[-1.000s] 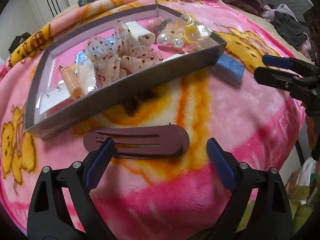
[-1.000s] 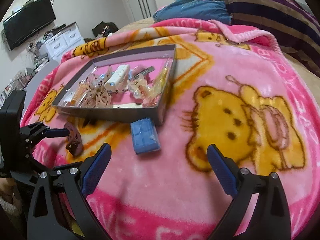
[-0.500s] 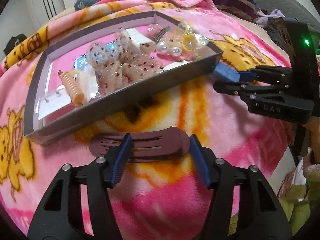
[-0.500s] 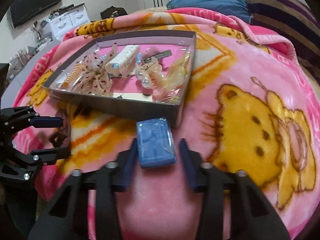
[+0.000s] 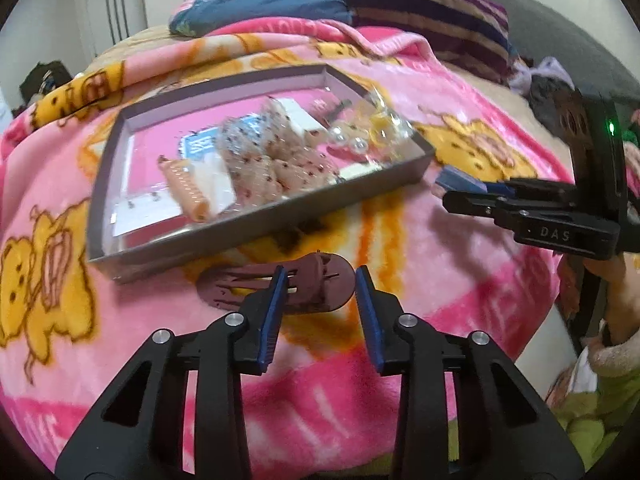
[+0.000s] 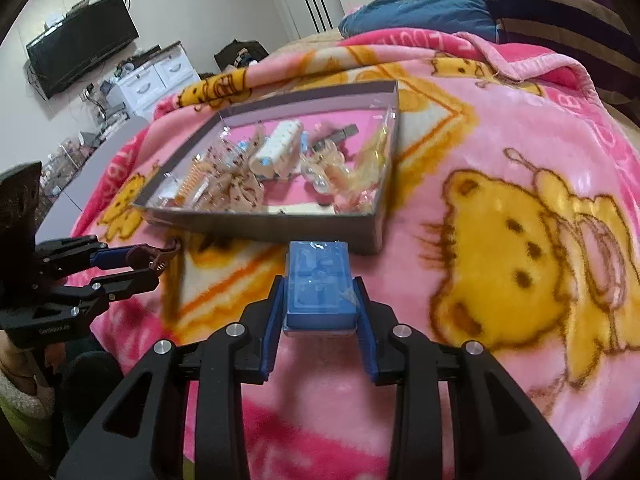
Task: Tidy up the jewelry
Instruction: 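Release the maroon clip in the box with the left tool while the right drops the blue case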
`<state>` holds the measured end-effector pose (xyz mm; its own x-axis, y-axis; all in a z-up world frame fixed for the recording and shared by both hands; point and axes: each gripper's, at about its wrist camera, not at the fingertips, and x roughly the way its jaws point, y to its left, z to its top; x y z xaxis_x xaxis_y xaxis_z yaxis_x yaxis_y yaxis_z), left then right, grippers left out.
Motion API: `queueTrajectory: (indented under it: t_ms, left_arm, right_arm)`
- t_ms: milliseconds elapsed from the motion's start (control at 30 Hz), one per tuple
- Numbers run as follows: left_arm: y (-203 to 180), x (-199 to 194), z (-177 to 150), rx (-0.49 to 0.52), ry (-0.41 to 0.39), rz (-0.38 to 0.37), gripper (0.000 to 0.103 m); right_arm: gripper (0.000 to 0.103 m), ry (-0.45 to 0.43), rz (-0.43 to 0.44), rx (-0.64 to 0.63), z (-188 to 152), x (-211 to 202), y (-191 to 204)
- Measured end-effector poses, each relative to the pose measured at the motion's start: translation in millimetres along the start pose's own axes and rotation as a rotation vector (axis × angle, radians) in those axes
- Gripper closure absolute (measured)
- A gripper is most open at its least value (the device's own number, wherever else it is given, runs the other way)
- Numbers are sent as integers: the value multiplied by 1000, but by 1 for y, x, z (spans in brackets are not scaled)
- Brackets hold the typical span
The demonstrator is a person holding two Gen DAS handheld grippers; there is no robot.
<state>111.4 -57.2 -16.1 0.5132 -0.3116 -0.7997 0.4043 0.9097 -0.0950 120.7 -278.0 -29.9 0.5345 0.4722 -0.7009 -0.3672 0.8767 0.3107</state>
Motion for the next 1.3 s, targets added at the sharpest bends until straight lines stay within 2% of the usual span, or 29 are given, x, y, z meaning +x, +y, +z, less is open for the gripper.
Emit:
queueTrajectory:
  t_ms: [333, 600, 700, 867, 1300]
  left_arm:
    - [24, -36, 1, -73, -85, 55, 84]
    - [53, -45, -3, -139, -100, 90, 84]
    - [65, -47, -4, -172, -110, 89, 84]
    - [81, -54, -3, -235, -134, 38, 84]
    - [75, -88, 36, -190, -208, 37, 84]
  right_arm:
    - [71, -44, 61, 17, 13, -18, 11]
    - [71, -59, 78, 3, 23, -19, 22]
    - [71, -67, 82, -9, 28, -21, 28]
    - [71, -83, 84, -36, 37, -24, 39]
    - [71, -124, 82, -69, 64, -30, 55]
